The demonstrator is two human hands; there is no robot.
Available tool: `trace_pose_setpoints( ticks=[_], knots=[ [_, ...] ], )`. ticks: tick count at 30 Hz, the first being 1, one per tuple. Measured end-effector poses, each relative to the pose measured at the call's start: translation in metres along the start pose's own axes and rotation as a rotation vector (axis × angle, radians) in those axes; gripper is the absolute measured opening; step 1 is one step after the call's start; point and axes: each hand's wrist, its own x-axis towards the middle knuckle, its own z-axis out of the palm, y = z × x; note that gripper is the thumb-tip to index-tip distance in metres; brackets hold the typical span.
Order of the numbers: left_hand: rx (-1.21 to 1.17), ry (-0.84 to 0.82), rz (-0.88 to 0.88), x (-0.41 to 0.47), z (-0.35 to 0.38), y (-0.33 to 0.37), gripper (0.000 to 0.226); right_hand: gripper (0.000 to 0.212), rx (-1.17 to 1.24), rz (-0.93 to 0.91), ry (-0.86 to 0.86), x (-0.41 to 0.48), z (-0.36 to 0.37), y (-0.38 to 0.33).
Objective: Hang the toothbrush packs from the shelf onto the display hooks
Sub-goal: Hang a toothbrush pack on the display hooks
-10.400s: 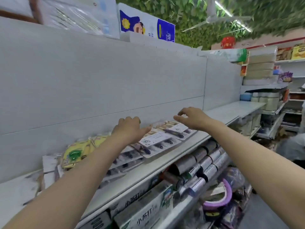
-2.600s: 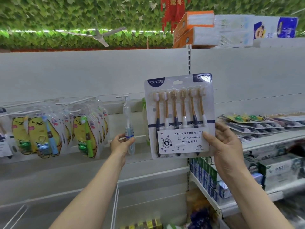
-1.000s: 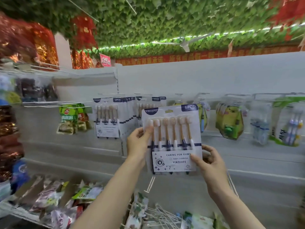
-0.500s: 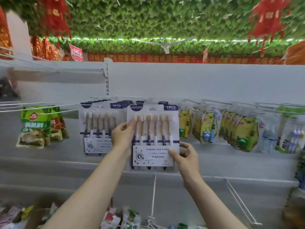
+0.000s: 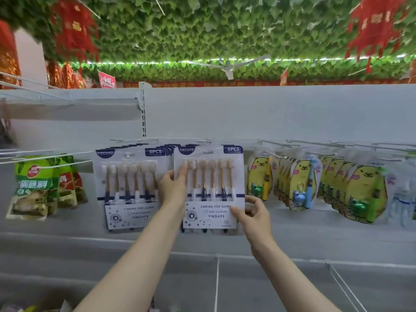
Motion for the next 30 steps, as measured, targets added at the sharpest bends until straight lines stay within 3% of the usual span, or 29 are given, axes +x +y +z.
trace_pose_setpoints(
  ticks=[4, 12, 30],
  knots=[
    [0.071, -0.018, 0.045, 0.011, 0.013, -0.003, 0.046, 0.035, 0.051, 0.051, -0.028, 0.02, 0.004, 0.011],
    [0.097, -0.022, 0.036, 0.037, 0.032, -0.018, 0.051, 0.033, 0.121, 0.093, -0.11, 0.052, 0.01, 0.032],
    [0.146, 0.036, 0.011, 0.068, 0.057, -0.037, 0.053, 0.033, 0.095, 0.018, -0.112, 0.103, 0.013, 0.051]
  ],
)
